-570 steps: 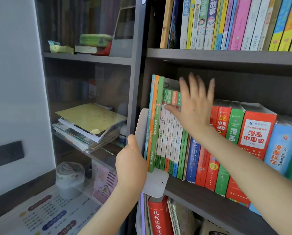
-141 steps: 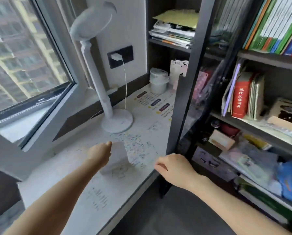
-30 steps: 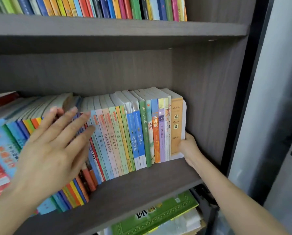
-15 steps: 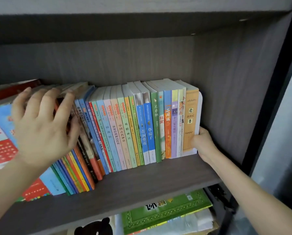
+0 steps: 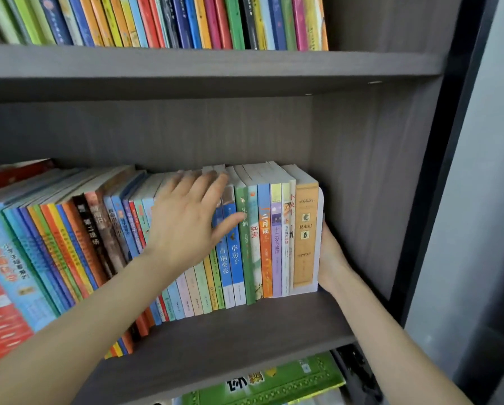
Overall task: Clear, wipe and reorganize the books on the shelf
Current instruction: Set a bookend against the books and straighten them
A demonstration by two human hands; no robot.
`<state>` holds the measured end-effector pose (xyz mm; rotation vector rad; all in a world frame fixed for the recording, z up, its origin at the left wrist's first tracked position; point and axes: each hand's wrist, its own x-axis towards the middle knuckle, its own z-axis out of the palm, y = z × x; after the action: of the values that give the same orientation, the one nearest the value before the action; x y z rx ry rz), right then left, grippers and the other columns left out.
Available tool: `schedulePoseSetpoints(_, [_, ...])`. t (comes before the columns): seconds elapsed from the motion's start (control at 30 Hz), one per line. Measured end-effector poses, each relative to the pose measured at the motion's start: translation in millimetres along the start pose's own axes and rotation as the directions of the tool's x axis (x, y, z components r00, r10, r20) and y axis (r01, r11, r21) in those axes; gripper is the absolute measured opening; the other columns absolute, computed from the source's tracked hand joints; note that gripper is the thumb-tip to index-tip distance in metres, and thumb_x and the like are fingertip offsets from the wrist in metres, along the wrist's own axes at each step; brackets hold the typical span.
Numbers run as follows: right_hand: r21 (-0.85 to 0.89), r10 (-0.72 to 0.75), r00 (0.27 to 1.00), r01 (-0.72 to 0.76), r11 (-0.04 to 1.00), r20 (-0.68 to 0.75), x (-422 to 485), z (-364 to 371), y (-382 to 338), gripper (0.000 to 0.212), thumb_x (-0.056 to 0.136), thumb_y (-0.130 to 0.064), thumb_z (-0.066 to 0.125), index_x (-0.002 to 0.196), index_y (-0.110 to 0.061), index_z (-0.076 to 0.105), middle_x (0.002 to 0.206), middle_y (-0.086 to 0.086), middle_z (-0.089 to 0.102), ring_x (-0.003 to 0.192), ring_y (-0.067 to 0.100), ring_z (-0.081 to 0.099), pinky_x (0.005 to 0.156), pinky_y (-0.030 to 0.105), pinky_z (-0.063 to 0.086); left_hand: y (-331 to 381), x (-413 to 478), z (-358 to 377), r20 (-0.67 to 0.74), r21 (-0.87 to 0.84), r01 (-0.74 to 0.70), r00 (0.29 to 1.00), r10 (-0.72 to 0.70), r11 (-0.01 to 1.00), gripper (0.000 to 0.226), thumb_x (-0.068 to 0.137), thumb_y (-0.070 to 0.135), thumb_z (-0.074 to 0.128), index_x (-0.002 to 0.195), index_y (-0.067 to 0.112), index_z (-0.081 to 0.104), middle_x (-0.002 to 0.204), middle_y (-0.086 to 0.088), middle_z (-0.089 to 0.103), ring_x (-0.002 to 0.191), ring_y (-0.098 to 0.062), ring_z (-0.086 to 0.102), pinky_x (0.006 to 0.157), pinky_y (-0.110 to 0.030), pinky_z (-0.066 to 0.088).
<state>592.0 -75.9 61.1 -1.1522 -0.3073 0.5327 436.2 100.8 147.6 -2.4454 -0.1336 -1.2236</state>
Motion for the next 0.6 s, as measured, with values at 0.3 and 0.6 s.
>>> schedulePoseSetpoints(0.3, [-0.070,-0.073,0.997,0.070,0.995,-0.038,23.3,-0.7,-1.2,0.061,0.101,-0.033,0.042,0.040,-0.023,0.040,0.042,-0.004,0.045,0.037,0.008,0.045,0.040,0.019,0.041,14.4,8.7,17.3,-0.246,-0.059,0.034,0.968,-0.047,0.998,0.069,0.079,0.074,0.049,0.097,0.011,0.071,0.088,-0.002,0.070,0.071,-0.018,0.064,0.055,-0.023,0.038])
schedulePoseSetpoints(0.6, [-0.154,-0.163,0.986,0.154,0.976,-0.044,34.7,9.6,-3.9,0.073,0.104,-0.031,0.033,0.032,-0.025,0.042,0.039,-0.009,0.042,0.035,0.004,0.040,0.038,0.016,0.037,6.6,22.3,38.0,-0.324,-0.030,0.004,0.946,-0.014,1.000,0.053,0.086,0.061,0.058,0.088,0.009,0.069,0.071,-0.002,0.061,0.062,-0.019,0.054,0.058,-0.025,0.027])
